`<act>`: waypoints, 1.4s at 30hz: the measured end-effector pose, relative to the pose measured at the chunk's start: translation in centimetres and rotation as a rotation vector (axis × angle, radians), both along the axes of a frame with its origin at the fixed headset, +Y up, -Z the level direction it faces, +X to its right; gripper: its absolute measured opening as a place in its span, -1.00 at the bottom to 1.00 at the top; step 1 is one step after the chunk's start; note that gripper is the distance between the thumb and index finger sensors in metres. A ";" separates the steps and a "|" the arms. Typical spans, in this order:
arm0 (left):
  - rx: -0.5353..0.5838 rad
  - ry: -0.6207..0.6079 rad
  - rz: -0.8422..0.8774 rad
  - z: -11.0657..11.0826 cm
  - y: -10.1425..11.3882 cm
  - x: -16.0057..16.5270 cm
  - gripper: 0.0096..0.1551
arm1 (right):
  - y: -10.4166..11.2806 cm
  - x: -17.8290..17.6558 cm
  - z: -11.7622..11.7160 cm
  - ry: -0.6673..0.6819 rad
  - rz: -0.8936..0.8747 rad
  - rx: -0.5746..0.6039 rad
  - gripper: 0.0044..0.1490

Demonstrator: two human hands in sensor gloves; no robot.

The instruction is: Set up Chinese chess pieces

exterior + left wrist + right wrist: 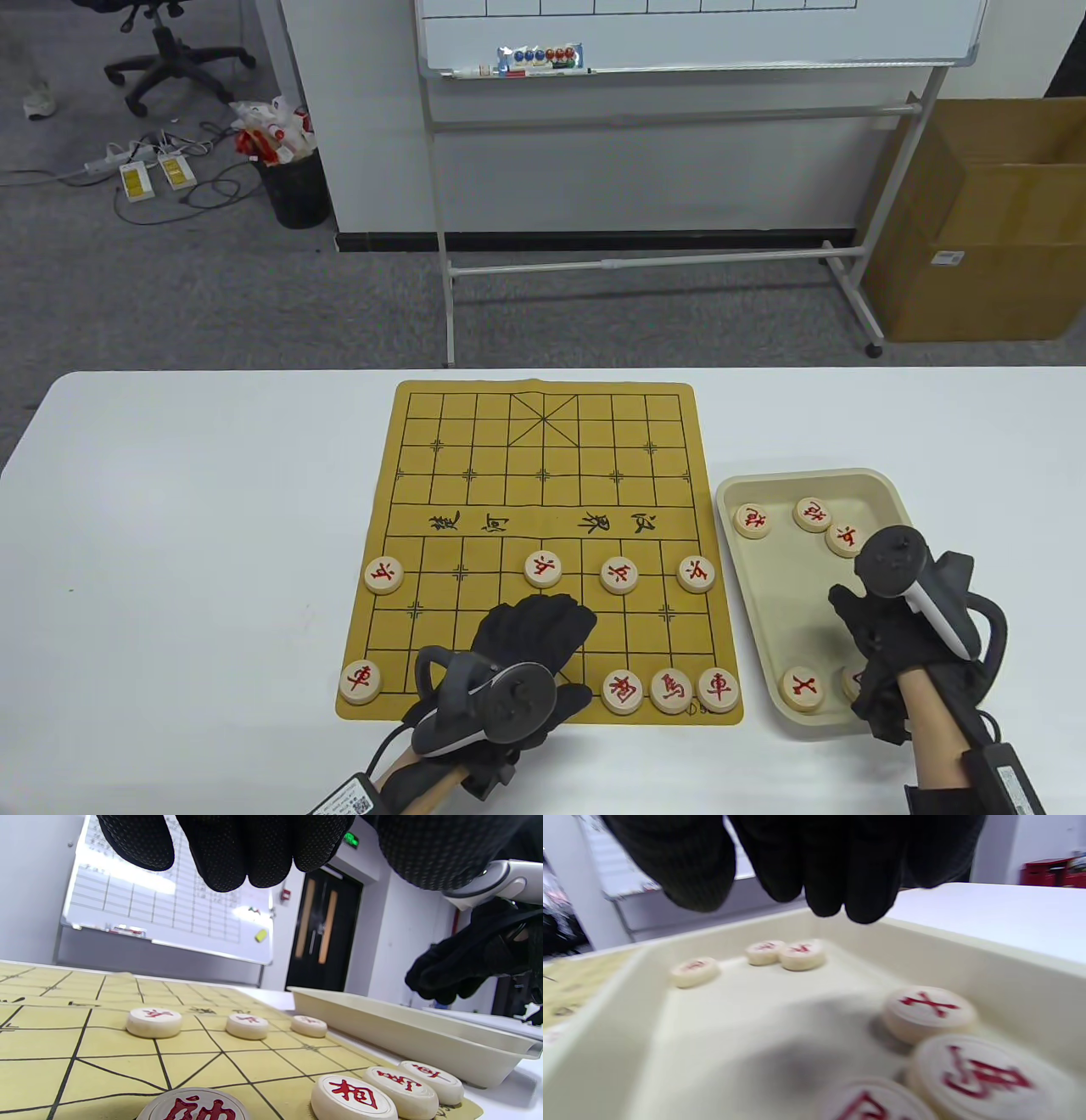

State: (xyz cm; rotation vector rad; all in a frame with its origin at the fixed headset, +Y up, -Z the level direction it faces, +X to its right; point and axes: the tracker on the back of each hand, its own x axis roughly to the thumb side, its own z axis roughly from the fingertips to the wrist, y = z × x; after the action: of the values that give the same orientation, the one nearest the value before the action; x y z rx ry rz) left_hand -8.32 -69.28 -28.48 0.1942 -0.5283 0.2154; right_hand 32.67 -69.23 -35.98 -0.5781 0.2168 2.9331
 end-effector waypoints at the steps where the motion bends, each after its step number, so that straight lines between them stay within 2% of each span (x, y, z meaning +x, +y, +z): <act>1: -0.001 -0.001 0.000 0.0 0.0 0.0 -0.03 | -0.2 0.4 -0.1 -0.021 0.032 -0.025 -0.12; 8: -0.001 -0.005 -0.006 0.1 -0.1 0.1 -0.03 | -1.6 1.8 -0.6 -0.111 0.106 -0.154 -0.12; 18: -0.007 -0.009 -0.010 0.2 -0.2 0.2 -0.03 | -4.6 0.1 -1.9 -0.078 0.335 -0.307 -0.04; 26: -0.013 -0.004 -0.016 0.2 -0.2 0.2 -0.04 | -5.3 -0.8 -2.2 -0.074 0.467 -0.325 -0.06; 42: -0.016 -0.003 -0.020 0.2 -0.2 0.3 -0.04 | -5.7 -0.5 -2.1 -0.090 0.496 -0.294 -0.10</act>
State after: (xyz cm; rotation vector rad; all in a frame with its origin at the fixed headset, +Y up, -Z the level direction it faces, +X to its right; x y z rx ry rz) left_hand -8.02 -69.52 -28.28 0.1726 -0.5310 0.2001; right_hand 32.15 -74.90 -38.10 -0.9213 0.5769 3.3610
